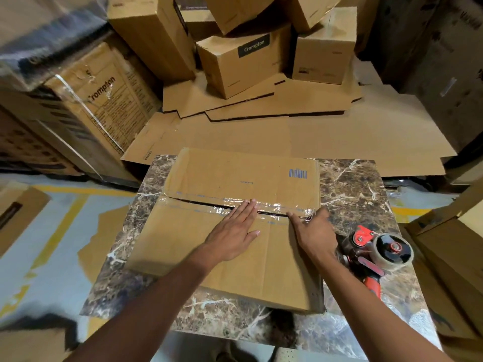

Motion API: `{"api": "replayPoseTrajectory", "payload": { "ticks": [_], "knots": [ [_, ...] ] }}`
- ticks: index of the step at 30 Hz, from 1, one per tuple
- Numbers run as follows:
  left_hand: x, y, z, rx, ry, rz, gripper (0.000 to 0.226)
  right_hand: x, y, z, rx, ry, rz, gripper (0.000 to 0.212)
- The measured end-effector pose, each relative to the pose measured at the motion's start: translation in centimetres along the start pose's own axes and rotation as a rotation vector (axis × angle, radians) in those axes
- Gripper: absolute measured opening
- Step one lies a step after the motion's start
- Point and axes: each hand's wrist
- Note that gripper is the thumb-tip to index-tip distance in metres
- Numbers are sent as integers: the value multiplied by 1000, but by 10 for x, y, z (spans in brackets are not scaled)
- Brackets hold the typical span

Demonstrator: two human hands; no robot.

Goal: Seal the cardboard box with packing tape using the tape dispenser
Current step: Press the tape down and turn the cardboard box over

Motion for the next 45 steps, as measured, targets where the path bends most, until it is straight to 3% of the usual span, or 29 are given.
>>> {"api": "replayPoseTrajectory", "payload": {
  "ticks": [9, 12, 16, 21, 24, 27, 30, 39, 45],
  "knots": [
    [15, 19, -82, 58, -121, -6, 71, -5, -8, 4, 8, 25, -12, 59],
    [22, 25, -123, 190, -108, 20, 75, -3, -7, 2, 13, 49, 9, 59],
    [34, 28, -170, 275, -91, 113, 62, -6, -3, -12, 32, 203, 60, 71],
    [42, 17, -214, 159, -11, 116, 55, -33, 17, -86, 287, 250, 137, 73],
    [46, 8, -235, 55, 10, 57, 54, -68, 47, -146, 430, 252, 26, 68],
    [51, 1, -251, -36, -10, 24, 53, -112, 91, -188, 560, 402, -172, 67],
    [55, 3, -260, -73, -27, 28, 55, -146, 117, -202, 539, 497, -339, 73],
    [53, 36, -277, -25, -90, 50, 51, -144, 87, -198, 575, 461, -328, 80],
    [58, 51, -279, -63, -87, -113, 93, -143, 75, -193, 618, 569, -289, 80]
  ]
}}
Point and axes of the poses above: each hand's wrist, its own y-axis away from the middle knuckle, its own x-axis out of the back of the hand, z = x × y, and after that the axes turned 8 degrees about x, right-handed
